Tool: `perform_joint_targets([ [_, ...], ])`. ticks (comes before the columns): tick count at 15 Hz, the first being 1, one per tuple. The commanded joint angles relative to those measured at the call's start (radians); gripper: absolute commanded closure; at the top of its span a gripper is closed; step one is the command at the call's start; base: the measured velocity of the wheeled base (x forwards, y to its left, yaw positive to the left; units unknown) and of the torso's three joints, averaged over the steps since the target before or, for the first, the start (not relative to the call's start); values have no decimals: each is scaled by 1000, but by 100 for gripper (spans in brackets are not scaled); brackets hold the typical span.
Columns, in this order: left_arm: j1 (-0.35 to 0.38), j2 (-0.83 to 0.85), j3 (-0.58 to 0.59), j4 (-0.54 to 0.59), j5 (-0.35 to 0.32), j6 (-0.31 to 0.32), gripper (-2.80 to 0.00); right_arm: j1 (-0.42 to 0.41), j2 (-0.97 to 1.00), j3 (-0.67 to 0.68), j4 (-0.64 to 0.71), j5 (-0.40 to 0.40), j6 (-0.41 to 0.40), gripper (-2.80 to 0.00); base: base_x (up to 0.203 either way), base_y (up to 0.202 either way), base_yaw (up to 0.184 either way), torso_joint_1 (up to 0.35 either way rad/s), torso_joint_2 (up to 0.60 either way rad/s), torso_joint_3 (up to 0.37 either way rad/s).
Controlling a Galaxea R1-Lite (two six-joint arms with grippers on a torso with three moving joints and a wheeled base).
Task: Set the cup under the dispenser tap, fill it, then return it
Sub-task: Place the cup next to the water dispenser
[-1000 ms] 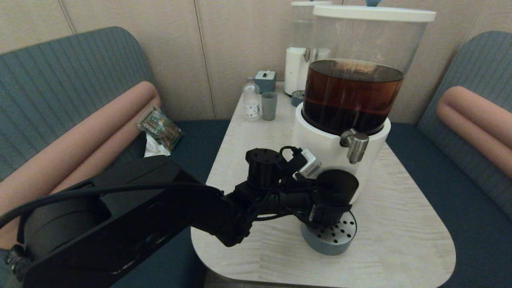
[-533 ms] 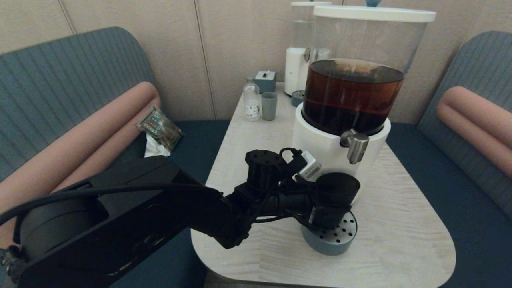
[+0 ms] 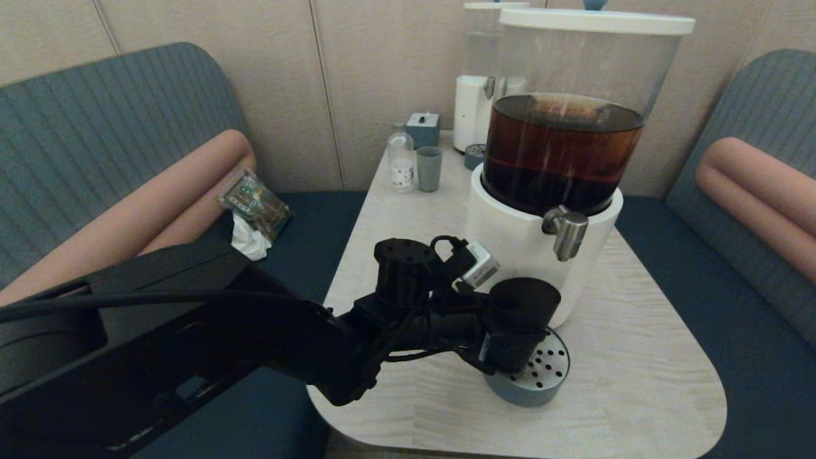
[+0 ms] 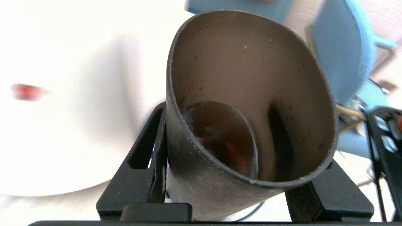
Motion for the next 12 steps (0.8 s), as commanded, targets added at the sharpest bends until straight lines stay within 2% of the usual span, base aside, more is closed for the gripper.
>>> perform_joint_targets([
  [1, 2, -45, 22, -10, 35, 1, 0, 0, 1, 0, 0, 0, 0, 0, 0, 0, 0, 0, 0, 0],
  [3, 8, -87, 49, -7, 49, 0, 0, 0, 1, 0, 0, 0, 0, 0, 0, 0, 0, 0, 0, 0],
  [5, 22, -117, 64, -4, 91, -5, 0, 0, 1, 0, 0, 0, 0, 0, 0, 0, 0, 0, 0, 0],
  [8, 55, -162, 99, -1, 109, -8, 0, 0, 1, 0, 0, 0, 0, 0, 0, 0, 0, 0, 0, 0],
  [12, 106, -225, 148, -8, 169, -12, 0, 0, 1, 0, 0, 0, 0, 0, 0, 0, 0, 0, 0, 0],
])
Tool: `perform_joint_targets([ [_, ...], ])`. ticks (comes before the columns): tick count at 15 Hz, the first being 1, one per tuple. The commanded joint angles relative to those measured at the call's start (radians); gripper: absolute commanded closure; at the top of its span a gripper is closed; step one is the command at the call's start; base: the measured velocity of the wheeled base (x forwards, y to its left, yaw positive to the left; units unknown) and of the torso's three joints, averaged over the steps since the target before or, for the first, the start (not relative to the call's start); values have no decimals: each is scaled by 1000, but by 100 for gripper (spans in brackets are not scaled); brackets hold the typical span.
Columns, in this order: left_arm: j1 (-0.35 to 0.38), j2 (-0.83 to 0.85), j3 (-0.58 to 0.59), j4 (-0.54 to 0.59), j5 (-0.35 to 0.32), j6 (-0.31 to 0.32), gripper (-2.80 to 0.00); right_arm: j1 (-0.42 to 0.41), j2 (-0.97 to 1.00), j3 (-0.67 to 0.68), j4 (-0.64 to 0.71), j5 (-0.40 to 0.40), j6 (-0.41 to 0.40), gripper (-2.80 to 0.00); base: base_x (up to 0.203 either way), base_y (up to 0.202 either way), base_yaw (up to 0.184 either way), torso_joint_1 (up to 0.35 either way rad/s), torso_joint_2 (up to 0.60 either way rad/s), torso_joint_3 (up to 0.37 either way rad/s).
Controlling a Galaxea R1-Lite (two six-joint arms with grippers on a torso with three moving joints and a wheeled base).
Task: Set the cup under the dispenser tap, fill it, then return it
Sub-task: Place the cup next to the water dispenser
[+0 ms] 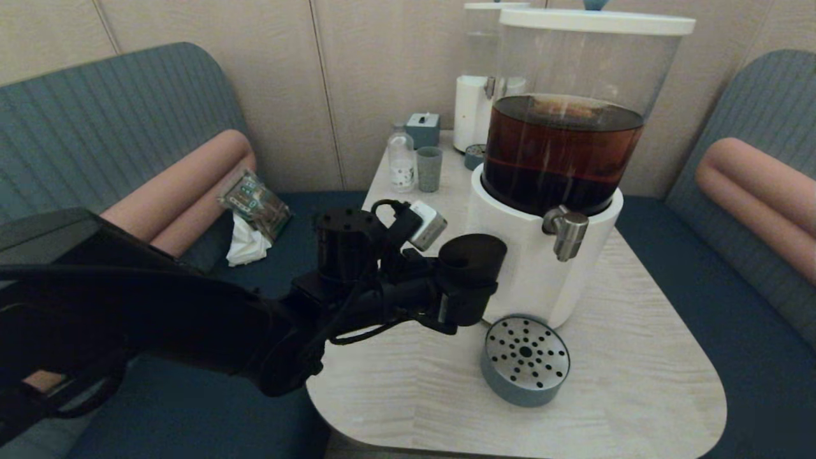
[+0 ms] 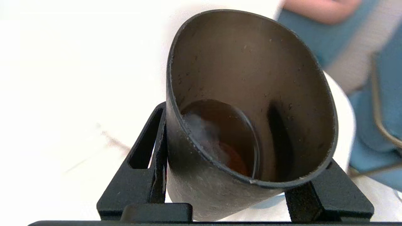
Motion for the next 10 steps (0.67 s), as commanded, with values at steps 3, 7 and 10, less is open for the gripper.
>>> perform_joint_targets([
  [3, 78, -68, 15, -4, 75, -18, 0, 0, 1, 0, 0, 0, 1, 0, 0, 0, 0, 0, 0, 0],
  [7, 207, -69, -18, -5, 100, -34, 0, 0, 1, 0, 0, 0, 1, 0, 0, 0, 0, 0, 0, 0],
  [10, 282, -17, -80, -8, 100, -40, 0, 0, 1, 0, 0, 0, 1, 0, 0, 0, 0, 0, 0, 0],
])
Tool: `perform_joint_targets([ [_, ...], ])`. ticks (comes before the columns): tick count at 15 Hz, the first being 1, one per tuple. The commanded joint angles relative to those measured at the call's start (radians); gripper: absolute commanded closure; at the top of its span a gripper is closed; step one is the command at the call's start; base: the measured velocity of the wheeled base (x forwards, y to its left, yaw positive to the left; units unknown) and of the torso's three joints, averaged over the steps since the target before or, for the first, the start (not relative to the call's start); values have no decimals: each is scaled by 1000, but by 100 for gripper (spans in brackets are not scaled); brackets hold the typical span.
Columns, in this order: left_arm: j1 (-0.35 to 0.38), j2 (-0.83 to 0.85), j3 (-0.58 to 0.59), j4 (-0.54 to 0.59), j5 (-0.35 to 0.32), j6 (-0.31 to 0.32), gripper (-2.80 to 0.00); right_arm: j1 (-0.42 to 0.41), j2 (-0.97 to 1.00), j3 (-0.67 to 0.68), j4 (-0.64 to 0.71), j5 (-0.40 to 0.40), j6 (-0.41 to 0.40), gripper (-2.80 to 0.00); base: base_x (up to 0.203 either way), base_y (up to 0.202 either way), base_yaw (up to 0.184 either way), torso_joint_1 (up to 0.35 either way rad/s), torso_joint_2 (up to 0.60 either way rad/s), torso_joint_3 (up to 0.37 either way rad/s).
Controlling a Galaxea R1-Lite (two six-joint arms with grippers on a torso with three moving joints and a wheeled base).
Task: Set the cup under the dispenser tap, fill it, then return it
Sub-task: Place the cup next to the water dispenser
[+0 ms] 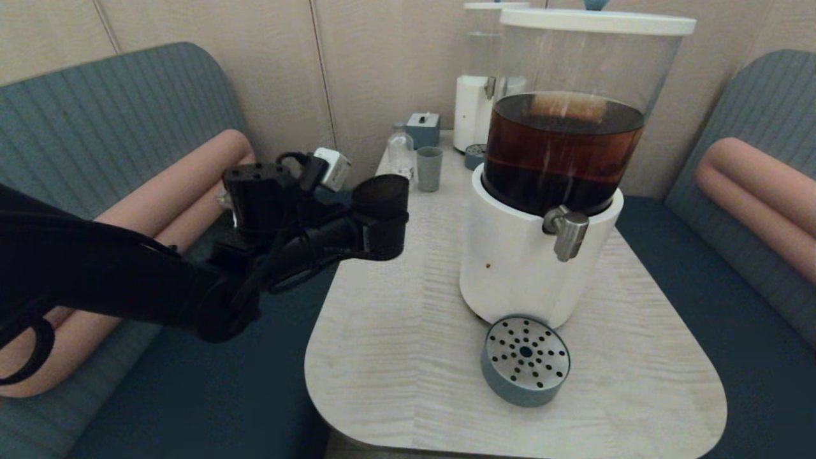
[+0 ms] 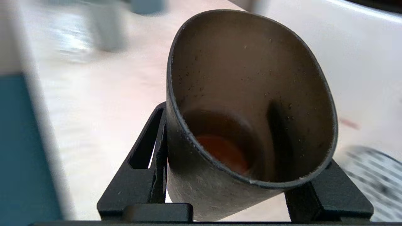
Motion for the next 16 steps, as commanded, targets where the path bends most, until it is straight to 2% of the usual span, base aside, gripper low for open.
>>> perform_joint_targets([
  [1, 38, 62, -48, -15, -2, -3, 0, 0, 1, 0, 0, 0, 0, 0, 0, 0, 0, 0, 0, 0],
  [5, 53, 200, -111, -99, -5, -8, 0, 0, 1, 0, 0, 0, 0, 0, 0, 0, 0, 0, 0, 0],
  [9, 64, 312, -198, -106, -3, -76, 0, 0, 1, 0, 0, 0, 0, 0, 0, 0, 0, 0, 0, 0],
  [16, 71, 419, -268, -110, 38, -66, 0, 0, 1, 0, 0, 0, 0, 0, 0, 0, 0, 0, 0, 0],
])
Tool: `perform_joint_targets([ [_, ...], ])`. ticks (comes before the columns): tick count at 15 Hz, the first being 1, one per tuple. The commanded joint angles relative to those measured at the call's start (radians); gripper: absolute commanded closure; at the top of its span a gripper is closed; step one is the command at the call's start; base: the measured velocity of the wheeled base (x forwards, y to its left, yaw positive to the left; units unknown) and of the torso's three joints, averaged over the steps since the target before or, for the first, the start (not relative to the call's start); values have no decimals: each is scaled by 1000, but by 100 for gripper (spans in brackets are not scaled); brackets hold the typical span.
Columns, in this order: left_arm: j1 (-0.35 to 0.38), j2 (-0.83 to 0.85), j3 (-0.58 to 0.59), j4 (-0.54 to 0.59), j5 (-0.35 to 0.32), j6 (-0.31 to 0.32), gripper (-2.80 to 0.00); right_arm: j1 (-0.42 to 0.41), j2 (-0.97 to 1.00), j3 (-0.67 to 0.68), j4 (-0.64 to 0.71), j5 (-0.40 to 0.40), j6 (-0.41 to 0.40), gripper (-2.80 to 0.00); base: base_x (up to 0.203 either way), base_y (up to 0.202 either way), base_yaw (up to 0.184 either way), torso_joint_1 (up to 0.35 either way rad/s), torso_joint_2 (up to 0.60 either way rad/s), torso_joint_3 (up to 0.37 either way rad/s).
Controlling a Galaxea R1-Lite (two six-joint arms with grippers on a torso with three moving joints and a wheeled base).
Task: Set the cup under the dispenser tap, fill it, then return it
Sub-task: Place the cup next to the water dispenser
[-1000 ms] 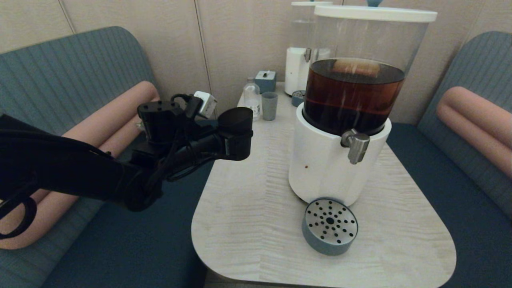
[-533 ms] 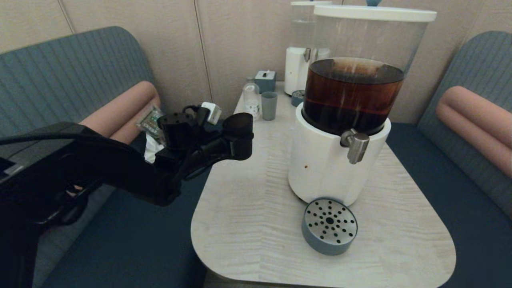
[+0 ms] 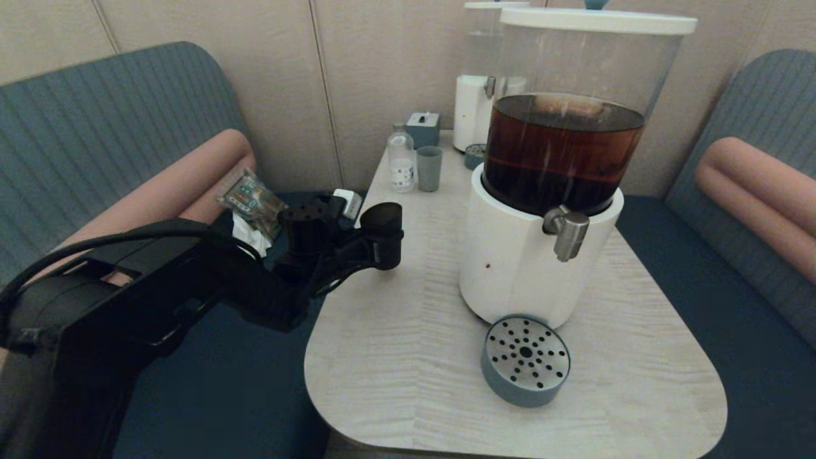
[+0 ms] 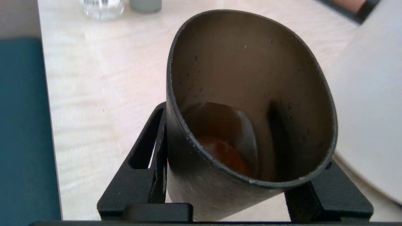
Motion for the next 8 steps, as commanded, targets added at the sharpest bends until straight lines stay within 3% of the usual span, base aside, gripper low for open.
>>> perform_joint_targets([
  [1, 1, 43, -13, -5, -1, 0, 0, 0, 1, 0, 0, 0, 0, 0, 0, 0, 0, 0, 0, 0],
  [8, 3, 93, -42, -5, -1, -6, 0, 0, 1, 0, 0, 0, 0, 0, 0, 0, 0, 0, 0, 0],
])
